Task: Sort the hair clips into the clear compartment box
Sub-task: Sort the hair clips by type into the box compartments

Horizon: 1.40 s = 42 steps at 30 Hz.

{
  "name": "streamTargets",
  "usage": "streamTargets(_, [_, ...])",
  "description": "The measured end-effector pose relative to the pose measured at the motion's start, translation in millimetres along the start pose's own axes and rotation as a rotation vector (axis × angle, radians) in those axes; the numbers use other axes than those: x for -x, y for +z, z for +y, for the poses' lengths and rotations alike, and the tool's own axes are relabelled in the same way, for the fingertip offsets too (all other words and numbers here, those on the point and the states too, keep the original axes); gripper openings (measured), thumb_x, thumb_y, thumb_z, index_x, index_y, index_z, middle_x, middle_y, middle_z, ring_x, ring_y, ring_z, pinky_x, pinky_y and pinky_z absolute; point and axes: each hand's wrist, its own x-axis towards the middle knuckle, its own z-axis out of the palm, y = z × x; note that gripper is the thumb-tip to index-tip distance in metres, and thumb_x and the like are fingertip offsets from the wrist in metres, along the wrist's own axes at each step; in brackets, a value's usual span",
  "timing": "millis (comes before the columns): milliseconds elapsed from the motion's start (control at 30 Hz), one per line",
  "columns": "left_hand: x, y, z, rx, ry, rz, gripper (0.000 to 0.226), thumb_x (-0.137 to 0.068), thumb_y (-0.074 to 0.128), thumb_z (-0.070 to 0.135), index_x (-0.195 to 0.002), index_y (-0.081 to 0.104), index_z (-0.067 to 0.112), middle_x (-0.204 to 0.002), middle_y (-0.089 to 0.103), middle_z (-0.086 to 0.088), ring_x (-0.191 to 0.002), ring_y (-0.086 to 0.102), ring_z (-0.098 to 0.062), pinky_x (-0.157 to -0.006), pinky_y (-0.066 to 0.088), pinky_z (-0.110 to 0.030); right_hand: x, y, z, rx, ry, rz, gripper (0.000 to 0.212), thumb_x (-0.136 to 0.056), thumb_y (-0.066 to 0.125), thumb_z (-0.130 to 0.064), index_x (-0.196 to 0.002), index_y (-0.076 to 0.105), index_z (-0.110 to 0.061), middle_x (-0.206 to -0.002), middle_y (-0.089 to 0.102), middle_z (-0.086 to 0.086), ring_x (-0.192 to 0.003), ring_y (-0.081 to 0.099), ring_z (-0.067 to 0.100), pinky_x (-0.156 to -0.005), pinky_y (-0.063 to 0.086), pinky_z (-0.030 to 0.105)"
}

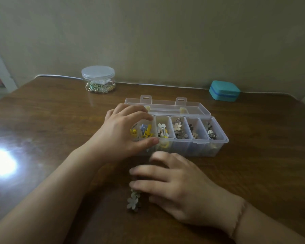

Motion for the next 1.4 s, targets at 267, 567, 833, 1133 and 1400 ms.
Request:
streamTargets(267, [-0.2, -2.3, 1.2, 0.004, -0.016, -0.028, 0.065, -0.073, 0.048, 0.078, -0.121, 0.06, 0.037, -0.133, 0.05, 0.018, -0.13, 0.034, -0.01, -0.107, 0.029, -0.047, 5.2, -8.6, 3.1, -0.049, -0.027, 0.151, 0.019, -0.089, 0.068, -0.036, -0.104, 0.071, -0.026, -0.112, 0.067, -0.015, -0.118, 0.051, 0.018, -0.092, 0.041, 0.037])
streamTargets(567, [-1.3, -3.8, 0.5, 0.015, -0.016, -0.06, 0.065, -0.072, 0.047, 0.08, -0.123, 0.057, 0.041, -0.135, 0.046, 0.021, -0.132, 0.028, -0.005, -0.109, 0.025, -0.042, 31.1, -37.6, 76.5, -0.116, 0.869, 0.685, 0.027, -0.086, 0.064, -0.034, -0.11, 0.068, -0.023, -0.104, 0.06, -0.012, -0.105, 0.054, 0.009, -0.087, 0.052, 0.032])
streamTargets(833, [-0.5, -3.6, 0.5, 0.012, -0.006, -0.041, 0.065, -0.072, 0.048, 0.079, -0.122, 0.059, 0.038, -0.134, 0.048, 0.02, -0.131, 0.03, -0.006, -0.106, 0.026, -0.041, 33.7, -35.7, 65.2, -0.189, 0.795, 0.913, 0.015, -0.094, 0.054, -0.024, -0.105, 0.064, -0.022, -0.099, 0.066, -0.003, -0.096, 0.061, 0.018, -0.081, 0.053, 0.049])
streamTargets(1133, [0.4, -1.2, -0.2, 0.007, 0.005, -0.016, 0.062, -0.075, 0.049, 0.076, -0.12, 0.062, 0.036, -0.131, 0.052, 0.016, -0.128, 0.037, -0.012, -0.104, 0.031, -0.049, -5.6, 3.3, 0.0, -0.045, 0.117, 0.087, 0.038, -0.094, 0.055, -0.033, -0.132, 0.057, -0.025, -0.136, 0.056, -0.006, -0.12, 0.049, 0.019, -0.092, 0.047, 0.038])
streamTargets(1400, [0.0, -2.7, 0.3, 0.01, 0.002, -0.036, 0.068, -0.074, 0.041, 0.084, -0.121, 0.06, 0.038, -0.133, 0.05, 0.017, -0.13, 0.036, -0.012, -0.106, 0.029, -0.048, -1.6, -3.7, 3.6, -0.097, 0.016, 0.202, 0.011, -0.092, 0.066, -0.025, -0.099, 0.072, -0.019, -0.107, 0.068, -0.006, -0.106, 0.054, 0.019, -0.084, 0.045, 0.036])
